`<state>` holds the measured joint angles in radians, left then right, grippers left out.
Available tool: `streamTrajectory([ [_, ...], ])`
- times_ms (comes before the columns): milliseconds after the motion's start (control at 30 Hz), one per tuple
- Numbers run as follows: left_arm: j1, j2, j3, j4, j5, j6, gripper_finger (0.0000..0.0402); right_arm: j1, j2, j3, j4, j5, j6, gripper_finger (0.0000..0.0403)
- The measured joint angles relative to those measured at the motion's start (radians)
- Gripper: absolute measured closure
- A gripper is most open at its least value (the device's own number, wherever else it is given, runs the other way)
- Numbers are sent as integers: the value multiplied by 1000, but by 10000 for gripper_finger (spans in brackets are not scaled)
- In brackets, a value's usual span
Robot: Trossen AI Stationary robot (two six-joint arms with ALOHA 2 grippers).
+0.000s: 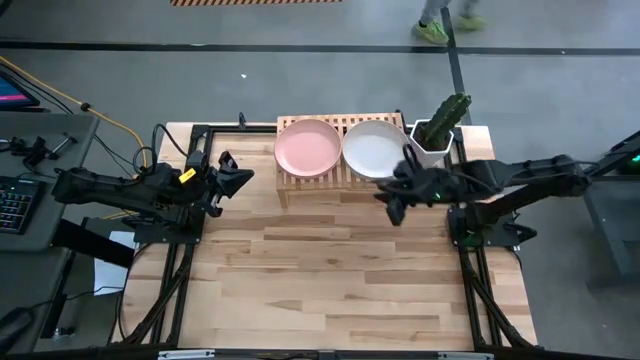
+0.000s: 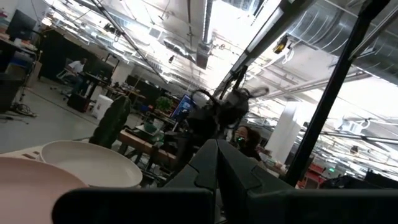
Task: Place and stack plates onto a shelf
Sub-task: Return to Home Position
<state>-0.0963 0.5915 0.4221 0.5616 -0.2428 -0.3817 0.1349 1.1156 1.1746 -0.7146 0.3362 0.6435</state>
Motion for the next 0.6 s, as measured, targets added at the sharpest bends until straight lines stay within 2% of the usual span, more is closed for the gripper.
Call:
streamTrajectory([
  [100,0,0,0,-4,0,0,402,81,-60,-54,-38,38,60,319],
  [267,0,0,0,-4,0,0,402,198,-188,-178,4,91,165,394],
  [433,0,0,0,-4,-7,1,401,303,-312,-312,116,179,213,393],
  [600,0,0,0,-4,-7,43,402,359,-404,-427,294,193,178,399],
])
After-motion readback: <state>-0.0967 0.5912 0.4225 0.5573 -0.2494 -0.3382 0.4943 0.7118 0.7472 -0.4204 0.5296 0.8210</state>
